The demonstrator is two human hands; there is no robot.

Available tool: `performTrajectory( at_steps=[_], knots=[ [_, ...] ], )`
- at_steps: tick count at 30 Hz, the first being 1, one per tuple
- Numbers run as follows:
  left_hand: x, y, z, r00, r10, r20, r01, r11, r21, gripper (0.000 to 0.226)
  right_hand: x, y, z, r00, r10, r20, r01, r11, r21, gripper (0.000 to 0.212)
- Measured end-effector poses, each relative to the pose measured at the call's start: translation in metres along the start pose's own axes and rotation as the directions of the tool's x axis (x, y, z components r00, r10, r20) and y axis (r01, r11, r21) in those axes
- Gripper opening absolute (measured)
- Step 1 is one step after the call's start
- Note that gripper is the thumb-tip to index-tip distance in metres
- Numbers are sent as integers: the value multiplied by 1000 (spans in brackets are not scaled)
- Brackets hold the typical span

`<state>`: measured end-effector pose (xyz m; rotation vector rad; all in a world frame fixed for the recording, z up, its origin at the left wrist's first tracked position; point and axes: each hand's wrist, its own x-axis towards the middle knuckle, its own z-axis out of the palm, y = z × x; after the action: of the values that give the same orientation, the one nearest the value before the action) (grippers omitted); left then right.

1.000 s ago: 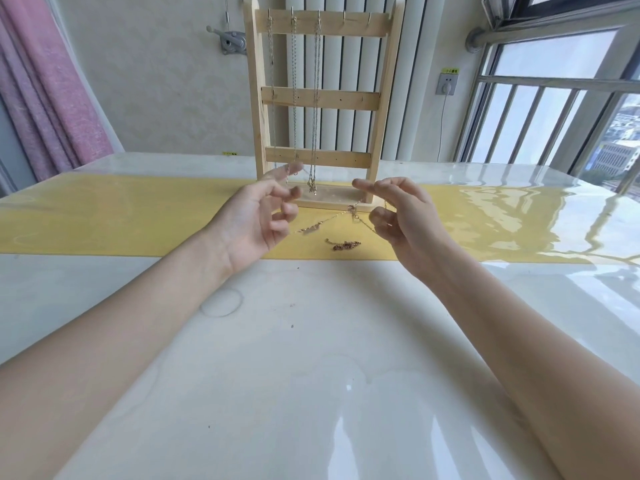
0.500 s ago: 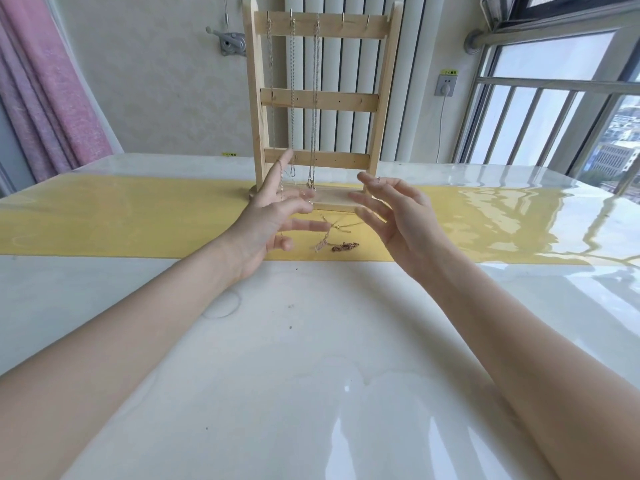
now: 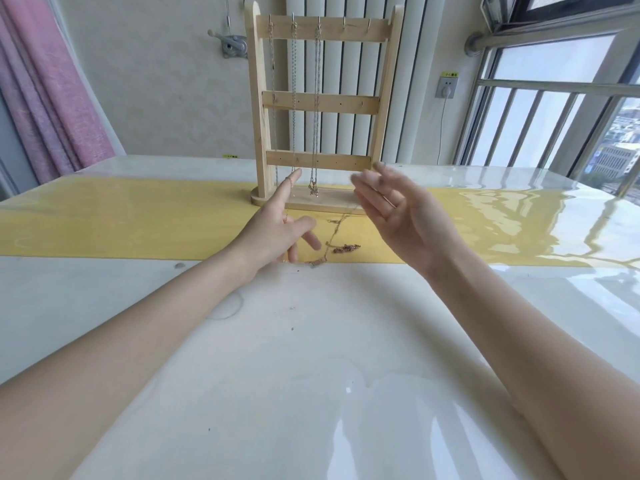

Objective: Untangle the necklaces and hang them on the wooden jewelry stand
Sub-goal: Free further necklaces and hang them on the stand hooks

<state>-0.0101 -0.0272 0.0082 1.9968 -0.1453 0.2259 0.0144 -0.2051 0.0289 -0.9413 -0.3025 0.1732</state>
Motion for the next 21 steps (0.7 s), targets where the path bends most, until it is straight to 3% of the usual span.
performTrajectory(
  at_steps=[2,4,5,6,8,10,11,12,18,19,21],
  knots=[
    [2,-3,-2,999,-25,-28,24,999,-24,72,-1,-5,0,1000,5,2,-5,999,-33,8],
    [6,-7,-4,994,-40,-100,37,999,-35,72,0,-2,-2,999,-44,19,48,934,-353,15],
    [8,-8,-4,988,-35,-149,31,999,-28,72,1,1,-2,996,-76,35,83,833,-546,18],
    [9,-9,-5,980,-27,-197,22,999,-24,73,1,4,-2,992,-110,58,118,680,-724,18],
    [11,-9,-7,964,-14,-267,1,999,-47,71,2,13,-1,974,-160,160,197,258,-946,16],
    [10,-8,-8,954,8,-299,-31,997,-72,71,1,22,-2,961,-114,251,231,-161,-959,24],
    [9,-6,-9,952,28,-306,-53,996,-72,71,1,24,-2,964,-98,247,209,-299,-931,31],
    [8,-5,-8,950,52,-308,-76,995,-68,72,1,25,-3,967,-101,232,180,-370,-911,36],
    [-3,11,-1,926,282,-250,-275,959,65,75,5,25,-9,950,-147,276,209,-356,-911,41],
    [-5,15,2,922,314,-227,-306,949,71,75,5,27,-10,950,-141,280,225,-316,-922,42],
    [-9,22,7,934,328,-145,-328,944,27,70,6,30,-6,944,-140,299,286,-108,-952,49]
  ],
)
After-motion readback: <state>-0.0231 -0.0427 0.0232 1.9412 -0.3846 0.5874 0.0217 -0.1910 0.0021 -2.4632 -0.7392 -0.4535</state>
